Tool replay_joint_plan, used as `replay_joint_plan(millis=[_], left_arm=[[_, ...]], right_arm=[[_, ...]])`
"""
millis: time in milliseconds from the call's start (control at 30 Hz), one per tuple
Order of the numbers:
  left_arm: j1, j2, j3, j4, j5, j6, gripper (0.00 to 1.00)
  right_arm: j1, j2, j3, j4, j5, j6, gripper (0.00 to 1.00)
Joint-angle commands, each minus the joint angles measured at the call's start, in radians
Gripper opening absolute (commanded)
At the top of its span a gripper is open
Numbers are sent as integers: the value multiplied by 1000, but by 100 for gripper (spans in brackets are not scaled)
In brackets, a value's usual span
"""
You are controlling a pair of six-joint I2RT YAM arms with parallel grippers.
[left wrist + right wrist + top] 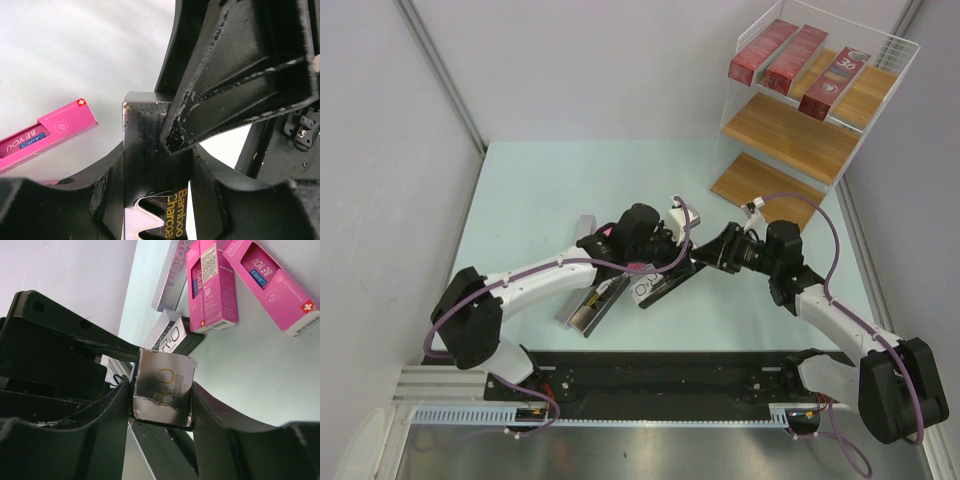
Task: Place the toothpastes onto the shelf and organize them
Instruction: Pick up the toothpaste from the center of the board.
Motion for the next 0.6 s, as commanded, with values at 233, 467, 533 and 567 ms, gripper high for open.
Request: replay_joint_plan(millis=[233, 467, 533, 567], left_arm=[[-10, -3, 107, 13, -119, 21, 61], [-2, -7, 130, -2, -215, 9, 90], [7, -20, 133, -2, -235, -4, 98], [25, -24, 134, -2, -235, -10, 100]], right_arm=[[-56, -64, 3, -12, 6, 11, 21], [-96, -113, 5, -27, -3, 16, 19], [-111, -126, 5, -35, -1, 13, 18], [-116, -138, 5, -38, 2, 13, 18]])
